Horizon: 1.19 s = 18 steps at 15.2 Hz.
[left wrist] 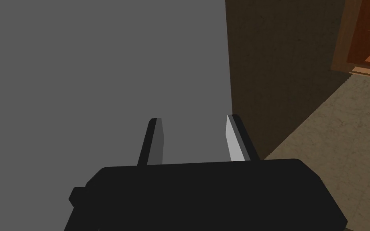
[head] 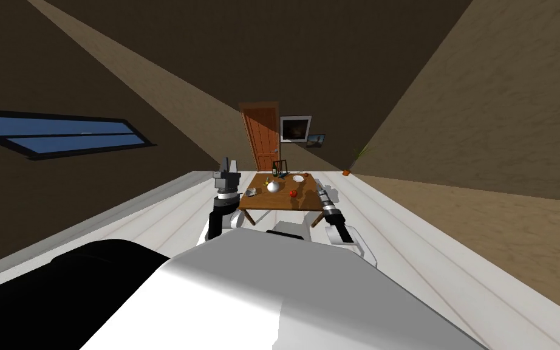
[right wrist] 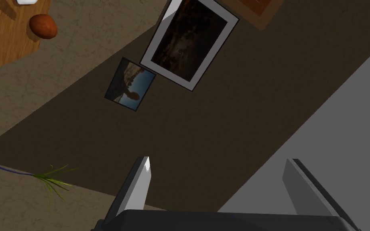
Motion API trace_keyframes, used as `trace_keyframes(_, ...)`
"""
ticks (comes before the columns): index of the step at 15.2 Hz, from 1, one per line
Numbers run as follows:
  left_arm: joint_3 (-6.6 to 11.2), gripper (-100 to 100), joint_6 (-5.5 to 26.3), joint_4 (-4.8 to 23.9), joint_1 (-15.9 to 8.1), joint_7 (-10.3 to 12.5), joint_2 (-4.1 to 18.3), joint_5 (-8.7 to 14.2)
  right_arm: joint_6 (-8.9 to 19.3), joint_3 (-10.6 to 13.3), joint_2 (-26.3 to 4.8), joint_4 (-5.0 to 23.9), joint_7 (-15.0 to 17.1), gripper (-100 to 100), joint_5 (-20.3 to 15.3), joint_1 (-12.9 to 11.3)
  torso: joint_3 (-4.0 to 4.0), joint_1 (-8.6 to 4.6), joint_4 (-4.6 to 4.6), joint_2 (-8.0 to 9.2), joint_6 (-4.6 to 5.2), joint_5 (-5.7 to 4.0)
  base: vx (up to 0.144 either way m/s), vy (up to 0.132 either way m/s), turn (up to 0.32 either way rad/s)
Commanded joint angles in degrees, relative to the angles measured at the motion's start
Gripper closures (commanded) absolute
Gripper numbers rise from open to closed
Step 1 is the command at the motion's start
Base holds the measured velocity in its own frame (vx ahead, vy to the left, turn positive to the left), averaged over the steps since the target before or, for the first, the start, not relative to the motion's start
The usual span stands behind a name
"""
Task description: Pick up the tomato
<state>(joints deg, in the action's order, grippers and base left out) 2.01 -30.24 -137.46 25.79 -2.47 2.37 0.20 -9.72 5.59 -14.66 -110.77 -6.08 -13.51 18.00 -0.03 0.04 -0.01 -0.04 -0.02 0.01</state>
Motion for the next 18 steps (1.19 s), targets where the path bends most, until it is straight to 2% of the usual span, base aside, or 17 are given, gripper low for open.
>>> trace_keyframes(1, 0.0, 0, 0.0, 0.0, 0.0, 0.0, 0.0, 0.0, 2.86, 1.61, -0.83, 2.86, -0.91, -100, -2.29, -1.54, 0.0, 0.0, 0.0, 0.0, 0.0, 0.0, 0.003, 0.012, 0.139)
trace_keyframes(2, 0.0, 0, 0.0, 0.0, 0.0, 0.0, 0.0, 0.0, 3.15, 1.61, -0.83, 3.31, -0.91, -100, -2.29, -1.54, 0.0, 0.01, 0.0, 0.0, -0.01, 0.0, 0.003, 0.011, 0.127)
trace_keyframes(5, 0.0, 0, 0.0, 0.0, 0.0, 0.0, 0.0, 0.0, 6.73, 3.65, -2.39, 8.04, -1.87, -100, -5.44, -4.12, -0.01, 0.02, 0.0, -0.01, 0.0, 0.0, 0.004, 0.013, 0.186)
trace_keyframes(7, 0.0, 0, 0.0, 0.0, 0.0, 0.0, 0.0, 0.0, 7.34, 3.65, -2.39, 8.71, -1.87, -100, -5.44, -4.12, 0.0, 0.02, 0.0, -0.01, 0.0, 0.0, 0.004, 0.009, 0.101)
trace_keyframes(8, 0.0, 0, 0.0, 0.0, 0.0, 0.0, 0.0, 0.0, 9.18, 4.71, -3.06, 11.53, -2.37, -100, -7.09, -5.47, 0.0, 0.01, 0.0, 0.0, 0.02, 0.0, 0.005, 0.011, 0.142)
trace_keyframes(9, 0.0, 0, 0.0, 0.0, 0.0, 0.0, 0.0, 0.0, 9.52, 4.71, -3.06, 11.53, -2.37, -100, -7.09, -5.47, 0.0, 0.01, 0.0, 0.0, -0.01, 0.0, 0.004, 0.01, 0.159)
trace_keyframes(10, 0.0, 0, 0.0, 0.0, 0.0, 0.0, 0.0, 0.0, 11.33, 5.8, -3.67, 13.58, -2.87, -100, -8.76, -6.84, 0.0, 0.01, 0.0, 0.0, 0.0, 0.0, 0.002, 0.014, 0.201)
trace_keyframes(12, 0.0, 0, 0.0, 0.0, 0.0, 0.0, 0.0, 0.0, 11.74, 5.8, -3.67, 14.41, -2.87, -100, -8.76, -6.84, 0.0, 0.03, 0.0, 0.01, 0.01, 0.01, 0.004, 0.01, 0.111)
trace_keyframes(13, 0.0, 0, 0.0, 0.0, 0.0, 0.0, 0.0, 0.0, 14.0, 6.91, -4.22, 16.51, -3.39, -100, -10.47, -8.23, 0.01, 0.0, 0.0, 0.01, 0.03, 0.0, 0.005, 0.008, 0.346)
trace_keyframes(15, 0.0, 0, 0.0, 0.0, 0.01, 0.0, 0.0, 0.0, 14.0, 6.91, -4.22, 17.34, -3.39, -100, -10.47, -8.23, 0.0, 0.01, 0.0, 0.01, 0.03, 0.0, 0.006, 0.01, -0.009)
trace_keyframes(16, 0.0, 0, 0.0, 0.0, 0.01, 0.0, 0.0, 0.0, 16.28, 8.03, -4.7, 19.35, -3.91, -100, -12.19, -9.63, 0.01, 0.0, 0.0, 0.01, 0.03, 0.0, 0.006, 0.014, 0.183)
trace_keyframes(17, 0.0, 0, 0.0, 0.0, 0.0, 0.0, 0.0, 0.0, 16.28, 8.03, -4.7, 20.3, -3.91, -100, -12.19, -9.63, 0.0, 0.03, 0.0, 0.0, -0.02, 0.0, 0.006, 0.011, 0.191)
trace_keyframes(18, 0.0, 0, 0.0, 0.0, 0.0, 0.0, 0.0, 0.0, 18.41, 9.17, -5.12, 22.05, -4.44, -100, -13.92, -11.04, 0.0, 0.02, 0.0, -0.01, -0.01, 0.01, 0.006, 0.014, 0.195)
